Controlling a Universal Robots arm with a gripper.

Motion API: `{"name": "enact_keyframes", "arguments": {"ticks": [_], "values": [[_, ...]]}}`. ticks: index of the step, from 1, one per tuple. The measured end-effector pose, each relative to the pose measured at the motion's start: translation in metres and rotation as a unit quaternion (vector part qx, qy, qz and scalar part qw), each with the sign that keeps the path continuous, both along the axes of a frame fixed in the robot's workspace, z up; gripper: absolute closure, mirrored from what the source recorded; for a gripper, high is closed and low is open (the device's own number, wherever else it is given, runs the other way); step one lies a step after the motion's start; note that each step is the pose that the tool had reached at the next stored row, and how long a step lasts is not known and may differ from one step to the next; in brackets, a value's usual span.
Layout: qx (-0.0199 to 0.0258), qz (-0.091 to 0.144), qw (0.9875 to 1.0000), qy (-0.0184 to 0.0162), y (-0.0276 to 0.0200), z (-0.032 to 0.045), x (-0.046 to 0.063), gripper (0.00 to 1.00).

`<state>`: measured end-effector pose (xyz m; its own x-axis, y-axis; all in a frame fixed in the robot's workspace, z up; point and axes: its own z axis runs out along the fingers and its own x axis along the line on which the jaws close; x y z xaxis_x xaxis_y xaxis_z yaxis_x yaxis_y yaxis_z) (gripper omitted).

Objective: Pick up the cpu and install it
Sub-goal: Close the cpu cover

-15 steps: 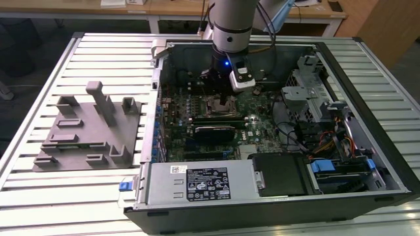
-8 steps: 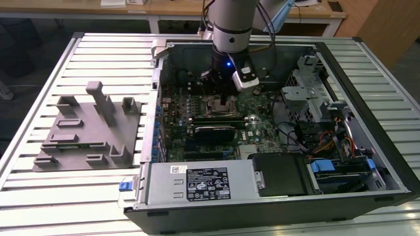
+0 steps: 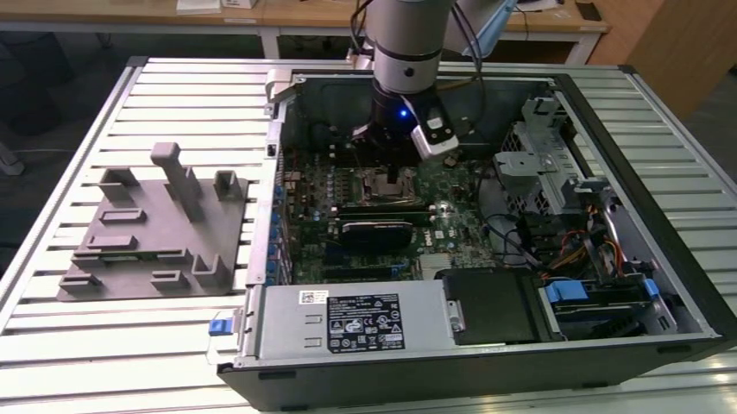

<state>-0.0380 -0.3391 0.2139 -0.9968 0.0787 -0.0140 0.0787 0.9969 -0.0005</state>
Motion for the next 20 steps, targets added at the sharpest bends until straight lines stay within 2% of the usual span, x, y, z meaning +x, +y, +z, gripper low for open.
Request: {"name": "enact_keyframes", "arguments": {"ticks": [8,20], "values": [[0.0005,0.041,0.9992,-0.0025,-0.0002,-0.0022,0.0,0.89],[0.0005,0.053,0.9986,-0.0051,-0.0002,-0.0038,-0.018,0.89]]}}
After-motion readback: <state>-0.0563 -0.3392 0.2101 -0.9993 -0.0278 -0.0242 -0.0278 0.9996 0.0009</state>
